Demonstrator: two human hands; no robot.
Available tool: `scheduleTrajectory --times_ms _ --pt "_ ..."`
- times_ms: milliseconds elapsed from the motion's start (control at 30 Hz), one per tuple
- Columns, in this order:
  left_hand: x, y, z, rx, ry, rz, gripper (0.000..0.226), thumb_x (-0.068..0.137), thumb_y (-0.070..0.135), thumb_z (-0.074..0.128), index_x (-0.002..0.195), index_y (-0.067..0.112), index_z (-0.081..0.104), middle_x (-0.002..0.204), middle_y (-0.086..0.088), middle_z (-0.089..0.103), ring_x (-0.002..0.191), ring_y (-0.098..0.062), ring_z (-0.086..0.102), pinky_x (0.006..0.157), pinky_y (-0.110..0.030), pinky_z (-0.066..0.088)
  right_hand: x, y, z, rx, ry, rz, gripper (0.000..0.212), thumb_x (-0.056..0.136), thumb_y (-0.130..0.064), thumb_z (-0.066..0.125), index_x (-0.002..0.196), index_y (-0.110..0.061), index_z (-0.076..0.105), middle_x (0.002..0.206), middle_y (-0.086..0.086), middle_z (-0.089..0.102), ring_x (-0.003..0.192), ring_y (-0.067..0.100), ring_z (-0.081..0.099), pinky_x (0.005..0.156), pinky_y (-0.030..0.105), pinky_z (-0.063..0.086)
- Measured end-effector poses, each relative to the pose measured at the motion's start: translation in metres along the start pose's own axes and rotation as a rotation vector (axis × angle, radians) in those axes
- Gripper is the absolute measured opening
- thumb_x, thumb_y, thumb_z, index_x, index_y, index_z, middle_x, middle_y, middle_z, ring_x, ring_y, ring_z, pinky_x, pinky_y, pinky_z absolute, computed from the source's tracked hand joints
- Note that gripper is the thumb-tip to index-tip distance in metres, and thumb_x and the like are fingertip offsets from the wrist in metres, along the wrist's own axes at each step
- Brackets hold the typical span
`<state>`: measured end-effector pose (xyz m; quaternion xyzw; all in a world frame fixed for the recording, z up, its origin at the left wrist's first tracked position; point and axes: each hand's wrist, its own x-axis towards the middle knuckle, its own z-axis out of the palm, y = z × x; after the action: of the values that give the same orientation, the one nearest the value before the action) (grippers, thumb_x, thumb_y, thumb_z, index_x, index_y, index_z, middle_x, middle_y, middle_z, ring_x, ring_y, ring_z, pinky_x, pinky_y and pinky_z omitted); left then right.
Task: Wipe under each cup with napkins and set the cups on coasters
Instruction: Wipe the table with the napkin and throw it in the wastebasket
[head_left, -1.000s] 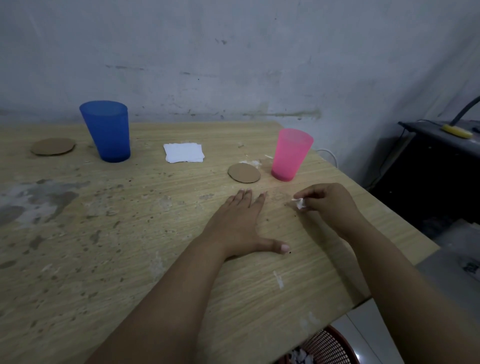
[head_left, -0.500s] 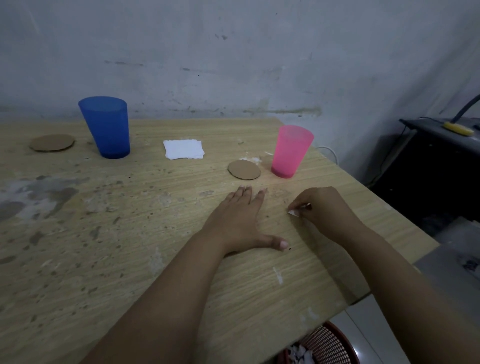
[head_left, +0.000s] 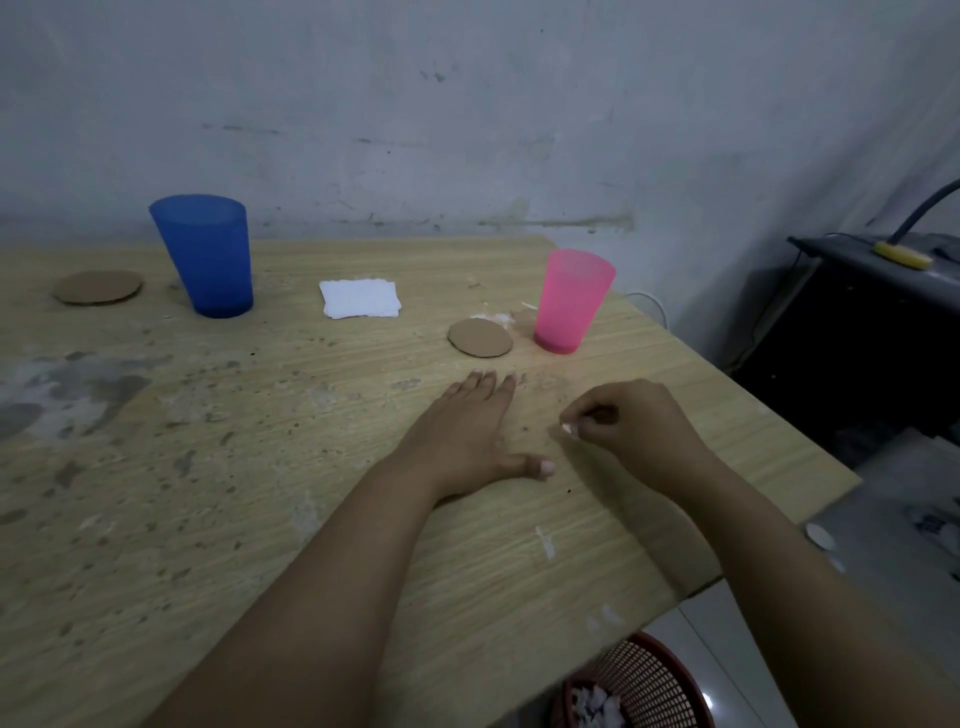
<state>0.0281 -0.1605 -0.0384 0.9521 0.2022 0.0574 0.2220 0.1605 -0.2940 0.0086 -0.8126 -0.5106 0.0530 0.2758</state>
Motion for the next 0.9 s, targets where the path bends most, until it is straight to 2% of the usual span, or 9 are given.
scheduleTrajectory --times_ms 67,167,300,400,467,600,667,767,900 --pt "0.000 0.000 -0.001 0.017 -0.017 0.008 0.119 0.065 0.079 0.055 0.151 0.021 -0.005 0.160 -0.007 -0.003 0.147 -0.019 -0.005 0.118 -0.033 0.001 -0.020 -0.006 -0.007 0.091 -0.132 0.002 0.015 0.074 -0.011 0.074 0.073 -0.025 0.075 0.074 -0.012 0.072 0.072 0.000 0.065 0.068 0.007 0.046" --pt "-0.003 0.004 -0.004 0.051 -0.065 0.019 0.124 0.063 0.077 0.059 0.151 0.020 -0.006 0.160 -0.009 -0.007 0.147 -0.019 -0.008 0.118 -0.034 -0.002 -0.036 -0.008 -0.011 0.115 -0.187 -0.016 0.017 0.073 -0.013 0.075 0.072 -0.031 0.073 0.076 -0.010 0.073 0.073 -0.002 0.065 0.068 0.012 0.048" --pt "-0.007 0.009 -0.004 0.098 -0.126 0.012 0.128 0.062 0.079 0.058 0.151 0.015 -0.008 0.159 -0.011 -0.013 0.146 -0.020 -0.013 0.120 -0.035 -0.004 -0.044 -0.014 -0.009 0.039 -0.206 -0.082 0.012 0.074 -0.012 0.075 0.077 -0.023 0.074 0.078 -0.009 0.070 0.072 0.004 0.063 0.070 0.018 0.050" --pt "-0.011 0.013 -0.005 0.110 -0.125 -0.003 0.127 0.064 0.078 0.057 0.151 0.012 -0.007 0.159 -0.012 -0.013 0.146 -0.021 -0.012 0.120 -0.035 -0.005 -0.044 -0.021 -0.004 -0.123 -0.224 -0.153 0.011 0.079 -0.010 0.069 0.086 -0.015 0.075 0.086 -0.002 0.070 0.073 0.005 0.059 0.067 0.009 0.041" --pt "-0.016 0.017 -0.005 0.104 -0.121 -0.006 0.125 0.066 0.077 0.057 0.151 0.010 -0.006 0.159 -0.012 -0.011 0.147 -0.020 -0.011 0.119 -0.034 -0.004 -0.041 -0.023 0.000 -0.217 -0.223 -0.189 0.016 0.083 -0.009 0.063 0.093 -0.013 0.074 0.094 0.001 0.071 0.084 0.012 0.062 0.070 0.010 0.039" --pt "-0.029 0.025 -0.002 0.030 -0.102 -0.010 0.118 0.070 0.072 0.057 0.151 0.010 -0.002 0.160 -0.010 -0.006 0.147 -0.019 -0.005 0.119 -0.032 0.001 -0.034 -0.023 0.014 -0.350 -0.170 -0.200 0.023 0.083 -0.008 0.054 0.098 -0.009 0.070 0.099 0.010 0.068 0.095 0.025 0.059 0.083 0.032 0.044" --pt "-0.034 0.030 -0.002 -0.076 -0.064 -0.026 0.110 0.075 0.066 0.059 0.151 0.012 0.001 0.160 -0.007 0.001 0.147 -0.017 0.003 0.119 -0.031 0.007 -0.031 -0.018 0.019 -0.352 -0.080 -0.169 0.022 0.081 -0.007 0.055 0.098 -0.007 0.070 0.097 0.011 0.068 0.095 0.025 0.058 0.081 0.031 0.042" --pt "-0.042 0.039 -0.004 -0.310 0.017 -0.045 0.097 0.079 0.054 0.065 0.151 0.020 0.011 0.158 -0.001 0.018 0.143 -0.015 0.022 0.112 -0.025 0.022 -0.029 -0.011 0.014 0.039 0.200 0.043 0.015 0.077 -0.003 0.062 0.086 -0.009 0.072 0.085 0.003 0.070 0.080 0.014 0.062 0.072 0.011 0.044" --pt "-0.046 0.055 -0.001 -0.542 0.260 -0.036 0.066 0.081 0.026 0.072 0.140 0.026 0.043 0.136 0.004 0.053 0.117 -0.009 0.052 0.097 -0.025 0.044 -0.034 -0.008 0.000 0.663 0.231 0.267 0.018 0.074 -0.002 0.072 0.072 -0.020 0.069 0.071 -0.001 0.067 0.065 0.003 0.062 0.063 0.015 0.047"
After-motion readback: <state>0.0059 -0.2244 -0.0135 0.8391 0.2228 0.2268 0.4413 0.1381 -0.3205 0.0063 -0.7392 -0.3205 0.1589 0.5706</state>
